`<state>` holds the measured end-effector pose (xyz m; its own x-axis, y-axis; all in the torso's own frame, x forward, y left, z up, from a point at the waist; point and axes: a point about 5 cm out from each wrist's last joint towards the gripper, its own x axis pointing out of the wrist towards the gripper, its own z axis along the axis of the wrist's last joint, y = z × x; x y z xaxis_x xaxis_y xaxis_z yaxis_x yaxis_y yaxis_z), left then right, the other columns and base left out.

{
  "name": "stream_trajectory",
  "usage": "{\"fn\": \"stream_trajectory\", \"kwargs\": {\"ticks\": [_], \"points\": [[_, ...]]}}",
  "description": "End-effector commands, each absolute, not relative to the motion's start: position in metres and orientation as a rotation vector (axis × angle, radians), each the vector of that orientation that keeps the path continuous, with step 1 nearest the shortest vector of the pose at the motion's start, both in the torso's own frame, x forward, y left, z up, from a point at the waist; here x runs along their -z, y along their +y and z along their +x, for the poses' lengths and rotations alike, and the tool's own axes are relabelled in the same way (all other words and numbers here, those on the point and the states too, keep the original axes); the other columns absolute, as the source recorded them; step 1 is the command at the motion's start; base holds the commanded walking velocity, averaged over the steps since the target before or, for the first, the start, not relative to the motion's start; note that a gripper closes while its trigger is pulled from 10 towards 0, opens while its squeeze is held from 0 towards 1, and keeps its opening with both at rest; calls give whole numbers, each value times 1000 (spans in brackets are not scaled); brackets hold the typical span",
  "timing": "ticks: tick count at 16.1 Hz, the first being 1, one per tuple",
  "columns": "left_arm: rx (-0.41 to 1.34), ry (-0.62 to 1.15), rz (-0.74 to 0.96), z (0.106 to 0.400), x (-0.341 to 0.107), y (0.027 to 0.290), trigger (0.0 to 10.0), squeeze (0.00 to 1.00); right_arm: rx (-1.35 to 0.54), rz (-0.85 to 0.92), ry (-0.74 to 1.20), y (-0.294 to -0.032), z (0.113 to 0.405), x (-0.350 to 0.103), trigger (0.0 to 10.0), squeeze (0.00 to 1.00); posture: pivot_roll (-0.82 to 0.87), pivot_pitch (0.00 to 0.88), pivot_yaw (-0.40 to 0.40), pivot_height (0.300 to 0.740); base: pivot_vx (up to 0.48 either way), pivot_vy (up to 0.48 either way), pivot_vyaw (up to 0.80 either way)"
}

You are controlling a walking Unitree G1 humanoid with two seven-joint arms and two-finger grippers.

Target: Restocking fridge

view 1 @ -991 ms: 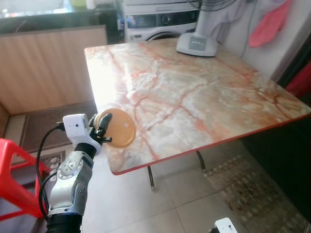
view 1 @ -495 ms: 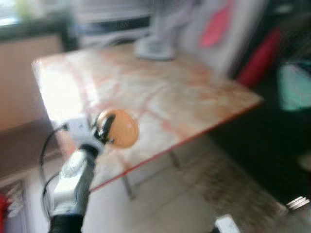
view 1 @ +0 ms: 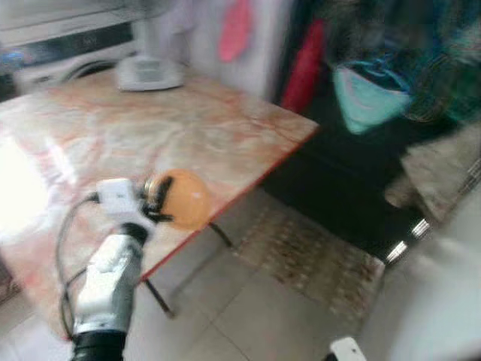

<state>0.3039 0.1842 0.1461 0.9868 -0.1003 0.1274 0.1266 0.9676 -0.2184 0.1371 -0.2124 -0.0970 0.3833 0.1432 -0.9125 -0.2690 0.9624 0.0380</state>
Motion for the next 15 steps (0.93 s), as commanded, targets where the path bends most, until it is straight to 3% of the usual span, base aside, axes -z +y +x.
{"fn": "stream_trajectory", "kwargs": {"ticks": [1,15], "points": [[143,-149,-238,305,-153,178,10000,0,-259,-136,1156,-217,137,96,10000,0,30,0,-20,740,0,0,-788],[151,-154,-255,306,-153,176,10000,0,-272,-134,1167,-217,136,97,10000,0,29,0,-22,740,0,-47,-788]]}}
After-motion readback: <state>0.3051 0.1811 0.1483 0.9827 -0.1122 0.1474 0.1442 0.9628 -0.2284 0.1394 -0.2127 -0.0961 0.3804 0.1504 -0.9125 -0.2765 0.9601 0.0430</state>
